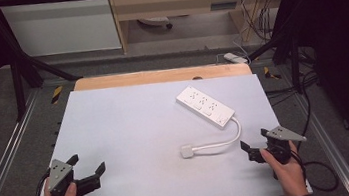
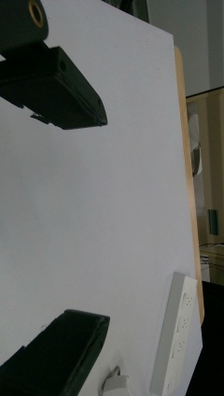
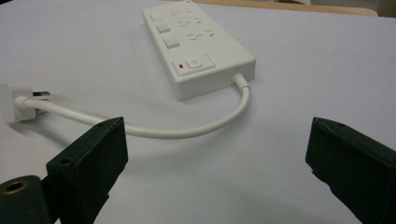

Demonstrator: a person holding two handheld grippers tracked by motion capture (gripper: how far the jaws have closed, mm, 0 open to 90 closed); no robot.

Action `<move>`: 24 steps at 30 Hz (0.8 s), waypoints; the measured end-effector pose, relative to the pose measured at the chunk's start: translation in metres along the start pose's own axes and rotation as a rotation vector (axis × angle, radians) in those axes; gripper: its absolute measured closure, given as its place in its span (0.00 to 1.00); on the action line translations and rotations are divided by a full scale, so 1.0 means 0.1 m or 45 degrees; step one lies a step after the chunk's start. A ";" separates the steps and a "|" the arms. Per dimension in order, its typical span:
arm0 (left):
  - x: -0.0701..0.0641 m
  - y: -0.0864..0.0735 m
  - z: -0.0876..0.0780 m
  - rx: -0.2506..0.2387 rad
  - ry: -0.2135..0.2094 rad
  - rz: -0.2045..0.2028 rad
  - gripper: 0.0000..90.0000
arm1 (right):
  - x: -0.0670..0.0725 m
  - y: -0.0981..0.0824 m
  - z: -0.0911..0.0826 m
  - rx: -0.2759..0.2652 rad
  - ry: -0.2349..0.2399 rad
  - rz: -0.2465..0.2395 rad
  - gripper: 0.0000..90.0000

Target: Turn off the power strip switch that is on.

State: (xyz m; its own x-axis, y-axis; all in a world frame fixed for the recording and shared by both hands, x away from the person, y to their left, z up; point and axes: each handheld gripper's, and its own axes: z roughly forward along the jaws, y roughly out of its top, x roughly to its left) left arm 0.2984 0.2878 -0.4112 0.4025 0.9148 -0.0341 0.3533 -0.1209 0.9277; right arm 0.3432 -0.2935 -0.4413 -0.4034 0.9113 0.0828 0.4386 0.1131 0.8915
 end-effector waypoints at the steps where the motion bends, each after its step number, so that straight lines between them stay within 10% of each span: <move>1: 0.00 0.00 0.00 0.000 -0.001 0.001 0.05 | 0.00 0.00 -0.01 -0.007 0.006 0.011 0.07; 24: -0.03 -0.02 0.02 0.026 -0.015 0.025 0.05 | 0.09 0.15 -0.10 -0.148 0.071 0.010 0.05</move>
State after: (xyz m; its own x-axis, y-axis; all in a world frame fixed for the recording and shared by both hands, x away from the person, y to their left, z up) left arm 0.2988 0.2848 -0.4134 0.4190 0.9077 -0.0205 0.3622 -0.1464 0.9205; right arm 0.3383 -0.2872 -0.4226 -0.4460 0.8880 0.1120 0.3474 0.0565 0.9360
